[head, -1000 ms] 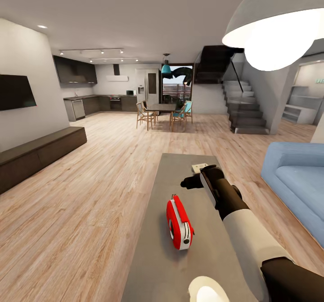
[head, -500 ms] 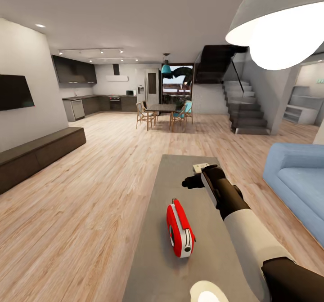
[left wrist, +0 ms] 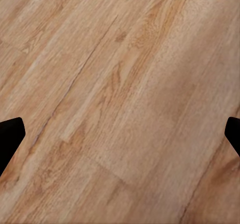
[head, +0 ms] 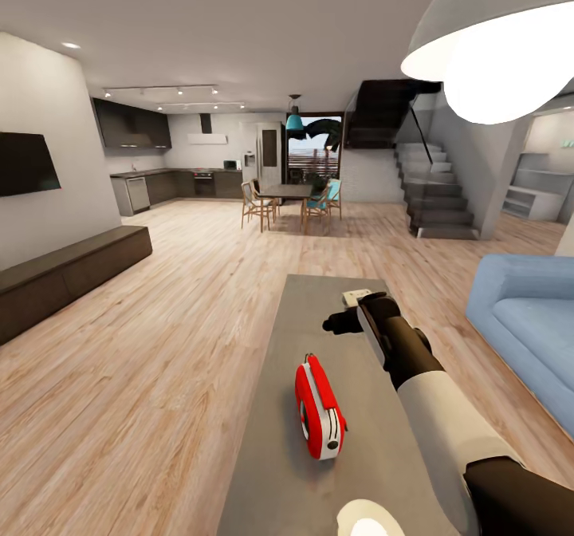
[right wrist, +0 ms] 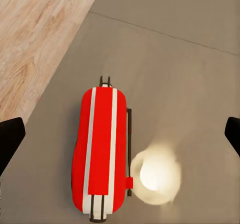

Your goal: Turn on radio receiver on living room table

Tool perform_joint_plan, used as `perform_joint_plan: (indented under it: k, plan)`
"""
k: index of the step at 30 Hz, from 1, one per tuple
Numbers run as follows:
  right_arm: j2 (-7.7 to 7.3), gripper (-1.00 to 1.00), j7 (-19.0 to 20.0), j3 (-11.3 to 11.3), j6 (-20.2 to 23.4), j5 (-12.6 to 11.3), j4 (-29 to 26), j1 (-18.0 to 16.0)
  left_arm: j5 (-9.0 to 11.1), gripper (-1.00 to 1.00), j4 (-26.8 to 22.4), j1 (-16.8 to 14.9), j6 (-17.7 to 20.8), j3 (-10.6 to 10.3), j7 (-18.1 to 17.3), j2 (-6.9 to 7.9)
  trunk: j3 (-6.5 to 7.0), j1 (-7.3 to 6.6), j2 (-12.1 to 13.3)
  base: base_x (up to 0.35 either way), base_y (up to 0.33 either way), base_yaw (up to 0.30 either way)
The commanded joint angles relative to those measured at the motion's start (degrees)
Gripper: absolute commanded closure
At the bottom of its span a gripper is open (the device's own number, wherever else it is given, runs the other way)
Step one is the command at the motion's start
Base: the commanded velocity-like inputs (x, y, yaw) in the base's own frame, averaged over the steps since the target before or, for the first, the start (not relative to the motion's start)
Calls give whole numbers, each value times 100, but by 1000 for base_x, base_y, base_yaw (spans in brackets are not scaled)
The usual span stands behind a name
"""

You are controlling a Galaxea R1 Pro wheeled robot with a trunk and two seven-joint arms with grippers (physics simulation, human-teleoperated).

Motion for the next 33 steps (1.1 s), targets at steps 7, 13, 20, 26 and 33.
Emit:
perform_joint_plan:
  k: [7,13,20,26,33]
  plan:
    - [-1,-100,-4,-140,6,-8,-4,0,-2,-100,0,0,5,0,2,8,0,0,0,132,0,0]
    - [4,-100,2,-142,14,-34,7,1,0,-100,0,0,1,0,0,9,0,0,0,120,0,0]
    - [13,-100,-4,-143,38,-60,51,1,-2,-100,0,0,0,0,0,9,0,0,0,9,0,0]
    - [16,-100,-10,-137,47,-62,168,1,-4,-100,0,0,0,0,0,5,0,0,0,-2,33,0]
    - [17,-100,-13,-133,51,-63,283,1,-5,-100,0,0,0,0,0,8,0,0,0,-62,183,0]
